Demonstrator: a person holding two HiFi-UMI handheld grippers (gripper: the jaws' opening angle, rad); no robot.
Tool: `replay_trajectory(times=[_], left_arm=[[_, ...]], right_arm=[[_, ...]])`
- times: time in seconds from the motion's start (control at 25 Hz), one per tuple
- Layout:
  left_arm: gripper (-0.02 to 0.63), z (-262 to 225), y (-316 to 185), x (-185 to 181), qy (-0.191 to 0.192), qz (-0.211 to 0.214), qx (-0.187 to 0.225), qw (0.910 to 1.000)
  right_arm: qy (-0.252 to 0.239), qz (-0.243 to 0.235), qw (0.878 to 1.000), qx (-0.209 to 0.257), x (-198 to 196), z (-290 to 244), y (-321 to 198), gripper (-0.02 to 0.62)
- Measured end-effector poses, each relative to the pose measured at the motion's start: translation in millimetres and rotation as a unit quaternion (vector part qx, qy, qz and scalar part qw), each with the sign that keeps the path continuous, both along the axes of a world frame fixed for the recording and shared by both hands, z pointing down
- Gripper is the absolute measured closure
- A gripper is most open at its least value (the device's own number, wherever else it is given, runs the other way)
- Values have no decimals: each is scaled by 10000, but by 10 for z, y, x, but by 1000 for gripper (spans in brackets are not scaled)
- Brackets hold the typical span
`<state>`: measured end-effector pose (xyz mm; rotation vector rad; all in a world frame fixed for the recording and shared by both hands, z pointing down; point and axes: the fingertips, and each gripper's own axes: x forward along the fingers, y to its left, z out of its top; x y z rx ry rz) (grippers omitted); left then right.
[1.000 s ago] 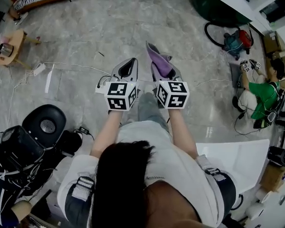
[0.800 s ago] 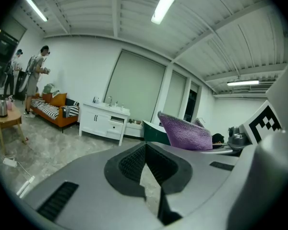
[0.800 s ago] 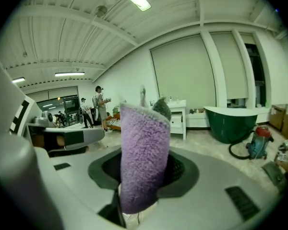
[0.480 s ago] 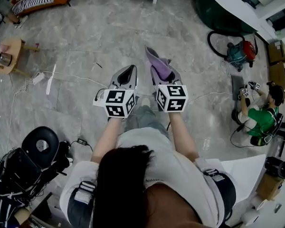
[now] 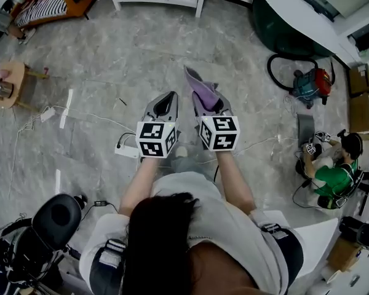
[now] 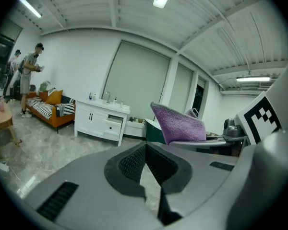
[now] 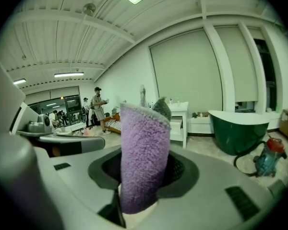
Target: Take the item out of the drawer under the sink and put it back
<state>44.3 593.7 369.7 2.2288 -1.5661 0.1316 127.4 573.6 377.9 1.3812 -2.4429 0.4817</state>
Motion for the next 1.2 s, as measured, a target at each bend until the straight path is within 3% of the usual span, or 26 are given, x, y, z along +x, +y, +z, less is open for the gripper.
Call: replay_trajectory(times=[0.24, 0.92, 1.2], left_arm=[[603, 22, -302, 96, 17, -51, -54, 10000], [603, -42, -720, 91, 12, -172, 79, 9998], [603, -2, -1196, 70, -51, 133, 187, 9997]], right_arm=[[134, -210, 9996, 136, 53, -24, -282, 422], [-53, -90, 9999, 132, 105, -25, -650, 422], [43, 92, 9998, 158, 38, 78, -1104, 422]])
